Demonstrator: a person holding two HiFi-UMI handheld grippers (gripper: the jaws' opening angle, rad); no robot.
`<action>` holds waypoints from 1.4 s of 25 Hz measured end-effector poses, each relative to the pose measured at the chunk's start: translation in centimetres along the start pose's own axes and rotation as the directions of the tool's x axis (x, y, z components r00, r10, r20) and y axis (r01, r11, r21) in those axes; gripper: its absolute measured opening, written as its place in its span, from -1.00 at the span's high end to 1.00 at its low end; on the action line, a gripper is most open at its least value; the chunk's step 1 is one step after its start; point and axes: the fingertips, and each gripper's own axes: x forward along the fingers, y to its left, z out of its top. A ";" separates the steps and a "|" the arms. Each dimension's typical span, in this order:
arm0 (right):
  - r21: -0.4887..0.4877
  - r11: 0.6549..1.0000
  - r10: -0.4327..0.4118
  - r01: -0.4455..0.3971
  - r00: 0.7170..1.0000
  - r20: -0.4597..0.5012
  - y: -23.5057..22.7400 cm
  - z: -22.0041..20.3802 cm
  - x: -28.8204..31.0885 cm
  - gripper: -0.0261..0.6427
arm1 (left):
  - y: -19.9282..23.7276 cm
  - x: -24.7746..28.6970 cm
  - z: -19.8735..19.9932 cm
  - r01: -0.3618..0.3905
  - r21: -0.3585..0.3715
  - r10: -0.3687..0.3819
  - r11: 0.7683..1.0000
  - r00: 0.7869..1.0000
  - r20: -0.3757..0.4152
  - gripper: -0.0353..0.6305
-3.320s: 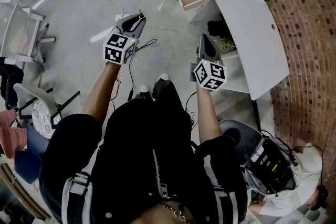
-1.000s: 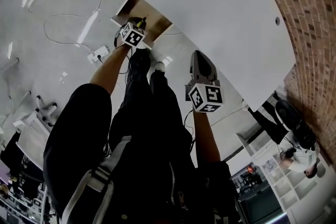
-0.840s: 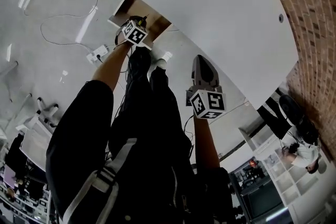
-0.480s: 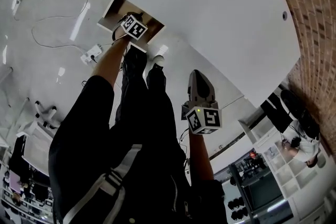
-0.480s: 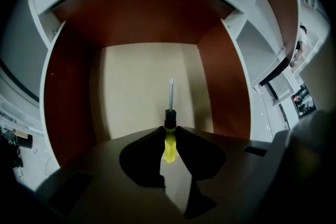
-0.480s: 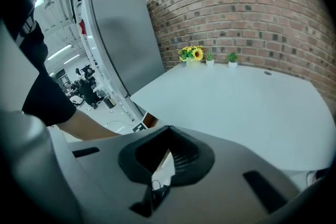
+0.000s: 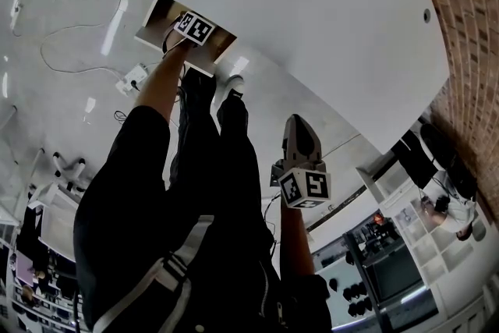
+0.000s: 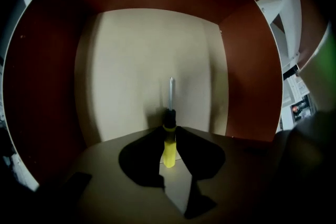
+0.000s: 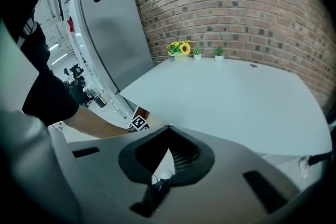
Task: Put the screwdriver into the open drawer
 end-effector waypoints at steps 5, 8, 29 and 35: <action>0.000 1.000 0.006 -0.006 1.000 -0.005 0.4 -0.1 0.2 0.90 | 0.3 -0.5 0.1 0.006 -0.027 -0.006 1.000 1.000 0.007 0.65; -0.010 1.000 0.020 -0.020 1.000 0.005 1.1 0.4 0.5 0.90 | 0.2 -1.6 0.0 0.006 -0.030 -0.005 1.000 1.000 0.026 0.65; -0.132 0.975 0.203 -0.178 0.955 0.217 5.9 8.4 1.7 0.90 | -4.3 -27.5 2.0 0.009 -0.140 0.065 0.990 0.856 0.513 0.82; -0.201 0.958 0.259 -0.204 0.916 0.306 7.4 12.3 1.1 0.90 | -4.9 -38.8 5.6 -0.038 -0.149 0.131 0.988 0.715 0.686 0.82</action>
